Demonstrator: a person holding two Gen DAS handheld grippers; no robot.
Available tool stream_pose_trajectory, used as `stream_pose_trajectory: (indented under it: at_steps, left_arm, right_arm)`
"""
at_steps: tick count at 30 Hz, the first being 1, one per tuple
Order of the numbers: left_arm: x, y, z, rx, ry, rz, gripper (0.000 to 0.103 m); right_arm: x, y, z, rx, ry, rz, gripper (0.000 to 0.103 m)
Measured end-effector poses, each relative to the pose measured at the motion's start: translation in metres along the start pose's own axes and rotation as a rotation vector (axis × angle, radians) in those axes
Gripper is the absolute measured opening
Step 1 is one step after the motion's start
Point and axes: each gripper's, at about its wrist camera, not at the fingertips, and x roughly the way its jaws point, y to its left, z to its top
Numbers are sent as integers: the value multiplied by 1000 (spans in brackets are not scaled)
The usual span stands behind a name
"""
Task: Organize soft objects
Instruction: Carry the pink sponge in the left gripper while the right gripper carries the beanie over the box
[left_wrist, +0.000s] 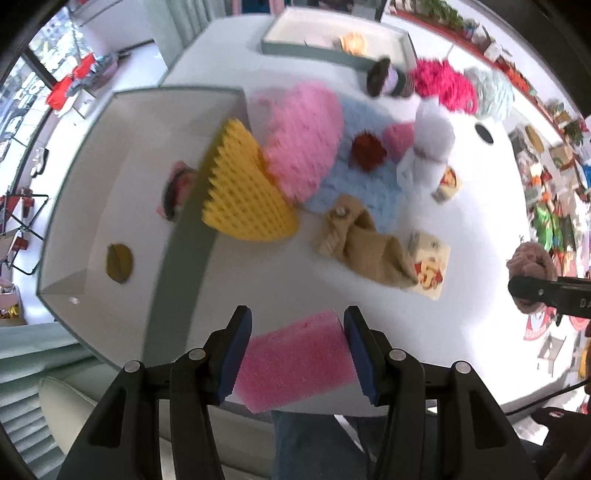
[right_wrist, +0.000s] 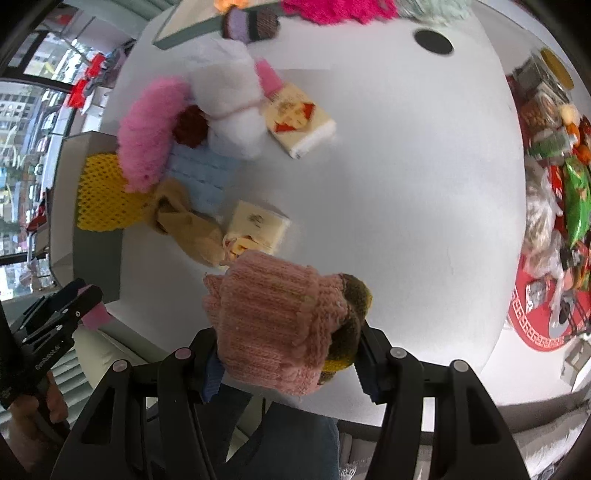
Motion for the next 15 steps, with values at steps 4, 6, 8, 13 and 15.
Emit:
stream_pose_trajectory:
  at_steps: [4, 6, 8, 13, 15]
  left_arm:
    - [-22, 17, 6, -53, -58, 29, 53]
    - [-30, 23, 8, -83, -86, 50, 53]
    - [-42, 33, 8, -117, -121, 76, 53]
    - [-63, 61, 5, -202, -176, 108, 53]
    - [-67, 72, 4, -228, -187, 103, 53]
  right_arm:
    - [-10, 20, 9, -52, -35, 13, 62]
    - [-15, 31, 13, -81, -50, 18, 62]
    - [-18, 44, 18, -110, -64, 22, 62]
    - [-28, 86, 25, -219, -99, 18, 62]
    - [-31, 107, 28, -259, -108, 23, 62]
